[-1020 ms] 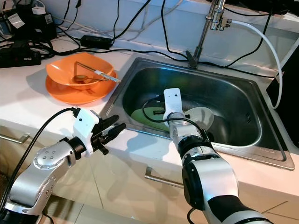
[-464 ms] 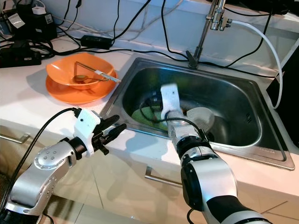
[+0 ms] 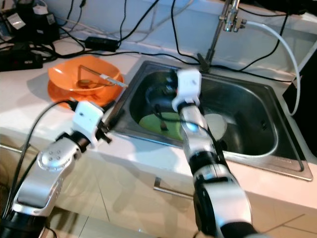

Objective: Kitchen organization

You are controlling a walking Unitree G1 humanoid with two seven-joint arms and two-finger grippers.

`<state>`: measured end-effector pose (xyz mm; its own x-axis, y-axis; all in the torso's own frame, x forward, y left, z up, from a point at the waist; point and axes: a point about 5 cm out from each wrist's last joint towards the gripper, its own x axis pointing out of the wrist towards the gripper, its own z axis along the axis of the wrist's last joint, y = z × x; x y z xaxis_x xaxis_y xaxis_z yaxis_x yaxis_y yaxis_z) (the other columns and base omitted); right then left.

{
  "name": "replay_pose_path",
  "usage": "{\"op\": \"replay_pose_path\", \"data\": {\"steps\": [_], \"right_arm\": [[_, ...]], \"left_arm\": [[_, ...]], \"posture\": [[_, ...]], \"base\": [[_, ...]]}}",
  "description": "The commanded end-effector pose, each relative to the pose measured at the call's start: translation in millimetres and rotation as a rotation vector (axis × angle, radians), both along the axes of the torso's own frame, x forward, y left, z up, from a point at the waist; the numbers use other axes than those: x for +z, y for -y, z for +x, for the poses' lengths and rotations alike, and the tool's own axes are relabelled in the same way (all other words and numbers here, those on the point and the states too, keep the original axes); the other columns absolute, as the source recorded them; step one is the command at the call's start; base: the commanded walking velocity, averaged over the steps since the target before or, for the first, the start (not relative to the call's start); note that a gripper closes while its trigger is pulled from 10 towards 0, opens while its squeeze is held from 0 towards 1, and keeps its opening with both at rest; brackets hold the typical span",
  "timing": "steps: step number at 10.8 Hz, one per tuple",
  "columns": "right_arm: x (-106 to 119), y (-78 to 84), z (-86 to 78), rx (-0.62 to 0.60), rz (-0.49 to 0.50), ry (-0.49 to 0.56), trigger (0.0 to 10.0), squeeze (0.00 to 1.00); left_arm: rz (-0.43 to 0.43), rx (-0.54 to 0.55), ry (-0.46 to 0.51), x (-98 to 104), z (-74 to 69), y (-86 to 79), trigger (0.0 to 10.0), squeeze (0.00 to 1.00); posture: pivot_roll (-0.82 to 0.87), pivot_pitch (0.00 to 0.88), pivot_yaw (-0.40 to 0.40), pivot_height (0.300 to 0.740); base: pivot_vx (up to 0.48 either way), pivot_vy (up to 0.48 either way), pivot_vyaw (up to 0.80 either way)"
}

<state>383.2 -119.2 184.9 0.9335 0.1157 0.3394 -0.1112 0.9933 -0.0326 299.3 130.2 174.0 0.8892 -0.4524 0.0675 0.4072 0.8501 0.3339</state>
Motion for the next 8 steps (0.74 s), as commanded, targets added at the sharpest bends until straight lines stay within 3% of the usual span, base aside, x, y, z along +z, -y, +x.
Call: {"op": "replay_pose_path", "data": {"steps": [1, 4, 8], "right_arm": [[8.9, 8.8, -4.5, -0.042, 0.049, 0.077, 10.0, 0.0], [-4.3, 6.9, -30.5, -0.049, 0.069, 0.138, 10.0, 0.0], [-30.5, -7.5, -53.8, 0.032, 0.017, 0.083, 10.0, 0.0]], "left_arm": [[0.011, 0.029, 0.035, 3.0, 4.3, -1.5, 10.0, 0.0], [0.001, 0.021, 0.038, -1.5, 7.8, 4.1, 10.0, 0.0], [0.002, -0.007, 0.043, -8.0, 6.7, 12.5, 10.0, 0.0]], "posture": [[0.27, 0.026, -0.087, 0.74], [0.25, 0.012, -0.073, 0.74], [0.24, 0.0, -0.066, 0.74]], "base": [[0.0, 0.0, 0.0], [0.0, 0.0, 0.0], [0.0, 0.0, 0.0]]}}
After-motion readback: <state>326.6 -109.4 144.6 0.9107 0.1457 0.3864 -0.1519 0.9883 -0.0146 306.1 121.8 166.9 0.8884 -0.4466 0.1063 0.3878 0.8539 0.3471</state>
